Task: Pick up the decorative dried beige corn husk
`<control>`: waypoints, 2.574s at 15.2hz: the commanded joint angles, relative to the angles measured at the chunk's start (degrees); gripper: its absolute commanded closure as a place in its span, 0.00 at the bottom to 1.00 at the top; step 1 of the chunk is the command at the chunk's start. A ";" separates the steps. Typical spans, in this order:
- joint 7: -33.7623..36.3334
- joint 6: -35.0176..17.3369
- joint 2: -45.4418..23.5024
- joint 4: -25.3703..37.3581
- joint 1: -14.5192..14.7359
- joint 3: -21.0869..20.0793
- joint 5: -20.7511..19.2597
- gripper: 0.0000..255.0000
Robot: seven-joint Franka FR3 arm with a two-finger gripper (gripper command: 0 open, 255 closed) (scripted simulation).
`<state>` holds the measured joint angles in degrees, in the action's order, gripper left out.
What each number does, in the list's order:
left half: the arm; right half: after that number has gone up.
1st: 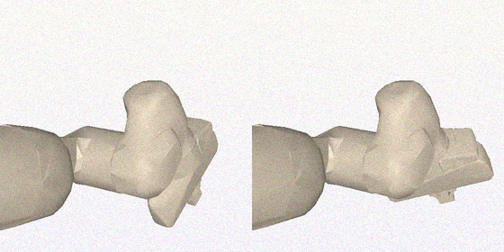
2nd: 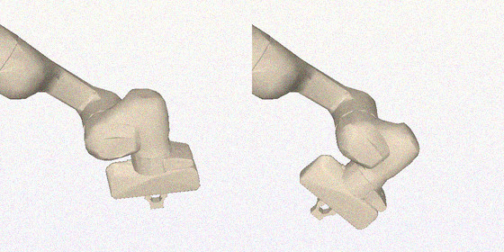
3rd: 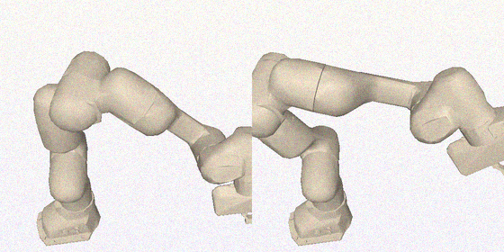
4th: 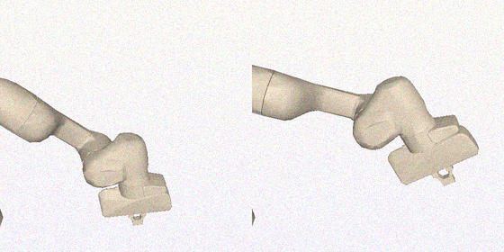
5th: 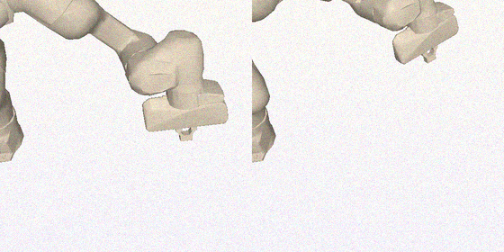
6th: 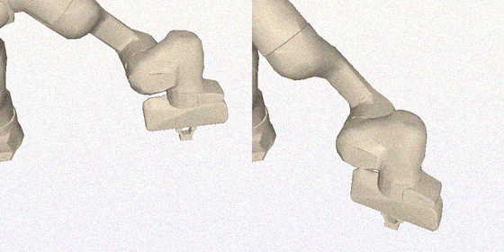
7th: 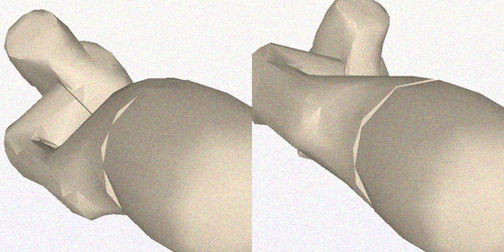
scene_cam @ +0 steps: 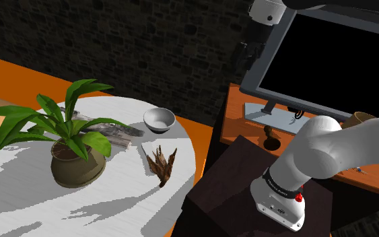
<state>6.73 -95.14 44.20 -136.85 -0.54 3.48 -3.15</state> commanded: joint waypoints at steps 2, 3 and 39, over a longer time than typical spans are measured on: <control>-1.52 -1.34 -1.62 -0.31 0.86 0.20 0.12 0.00; -3.03 -2.65 -3.26 -0.59 1.73 0.38 0.24 0.00; -45.56 -35.16 -56.21 1.99 22.54 -7.33 5.21 0.00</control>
<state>-38.86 -129.48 -11.37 -134.69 21.94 -3.82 2.08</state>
